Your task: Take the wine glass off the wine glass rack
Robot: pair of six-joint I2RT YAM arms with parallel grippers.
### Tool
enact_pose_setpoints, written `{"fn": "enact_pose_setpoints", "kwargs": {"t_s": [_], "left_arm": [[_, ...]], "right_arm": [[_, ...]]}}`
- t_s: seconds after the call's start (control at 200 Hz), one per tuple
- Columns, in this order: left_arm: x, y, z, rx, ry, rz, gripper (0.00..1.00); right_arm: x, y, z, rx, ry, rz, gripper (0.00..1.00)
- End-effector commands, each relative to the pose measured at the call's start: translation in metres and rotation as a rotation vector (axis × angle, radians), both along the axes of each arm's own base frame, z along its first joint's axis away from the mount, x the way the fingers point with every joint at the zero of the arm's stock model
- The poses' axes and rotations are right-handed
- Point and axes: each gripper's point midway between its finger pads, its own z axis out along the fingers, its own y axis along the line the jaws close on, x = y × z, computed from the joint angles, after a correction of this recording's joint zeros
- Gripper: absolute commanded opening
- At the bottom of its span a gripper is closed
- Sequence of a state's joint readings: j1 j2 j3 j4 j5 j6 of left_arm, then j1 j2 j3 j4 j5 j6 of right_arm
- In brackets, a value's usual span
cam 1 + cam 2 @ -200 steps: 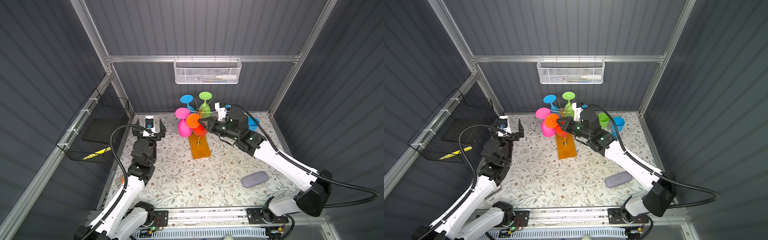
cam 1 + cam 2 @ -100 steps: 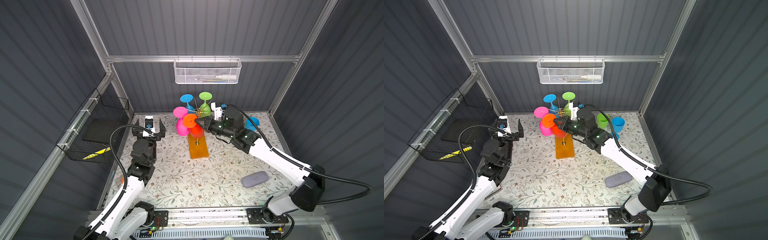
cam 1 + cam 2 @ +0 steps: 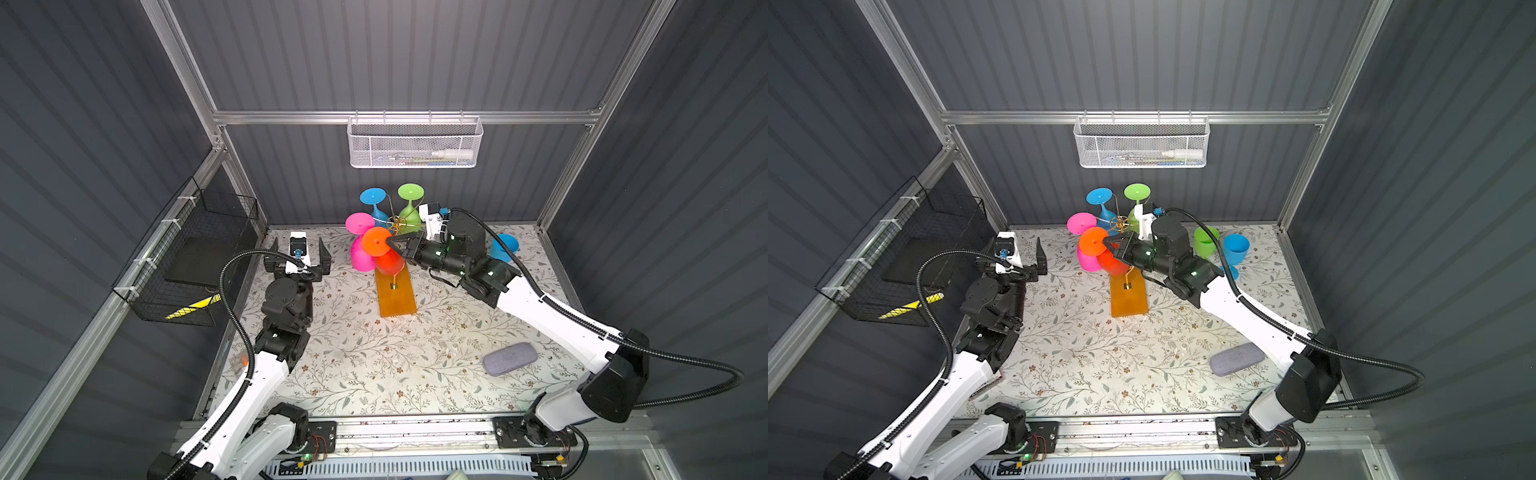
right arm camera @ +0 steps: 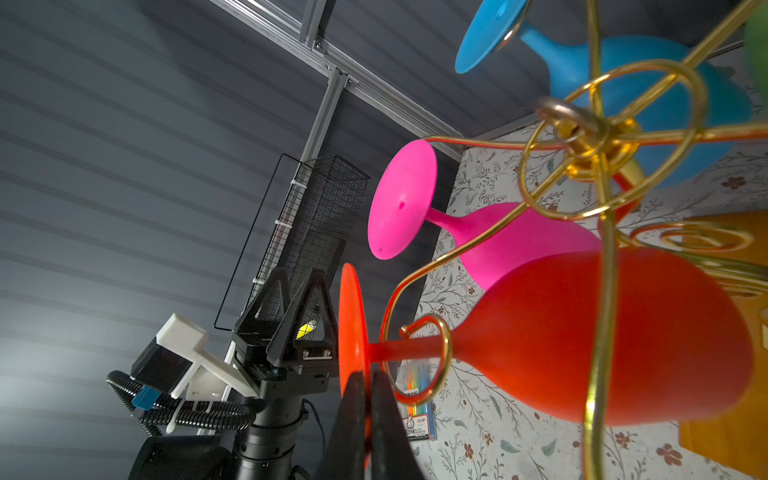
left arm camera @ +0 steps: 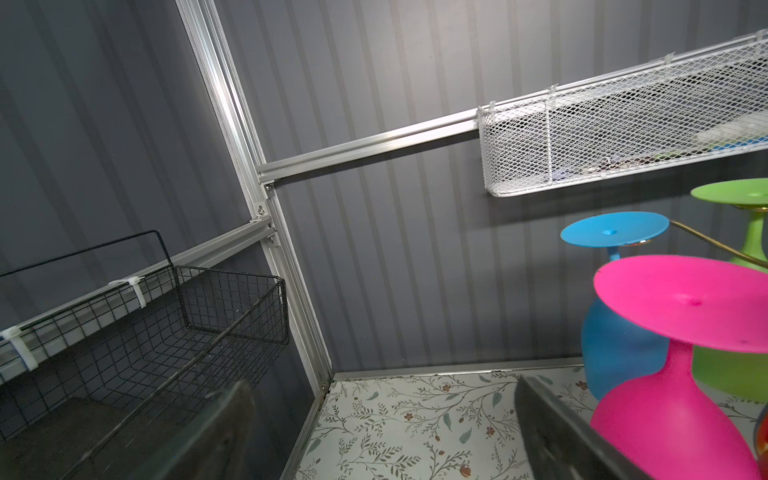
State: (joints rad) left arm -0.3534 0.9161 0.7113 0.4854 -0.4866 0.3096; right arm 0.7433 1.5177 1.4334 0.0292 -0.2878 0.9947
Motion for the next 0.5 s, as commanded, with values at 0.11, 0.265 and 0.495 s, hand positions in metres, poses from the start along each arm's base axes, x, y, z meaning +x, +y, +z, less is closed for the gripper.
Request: {"fn": "enact_pose_setpoints", "kwargs": {"t_s": [0.11,0.265,0.495], "left_arm": [[-0.003,0.003,0.0,-0.02,-0.008,0.004,0.99],[-0.004,0.003,0.001,-0.023,-0.011,0.003,1.0],[-0.004,0.004,0.002,-0.027,-0.014,0.002,1.0]], "right_arm": [[-0.005,0.007,0.028,0.047,-0.059,0.02,0.0],[-0.004,0.009,0.028,0.046,-0.062,0.02,0.0],[-0.003,0.016,0.028,0.043,-0.055,0.039,0.0]]}}
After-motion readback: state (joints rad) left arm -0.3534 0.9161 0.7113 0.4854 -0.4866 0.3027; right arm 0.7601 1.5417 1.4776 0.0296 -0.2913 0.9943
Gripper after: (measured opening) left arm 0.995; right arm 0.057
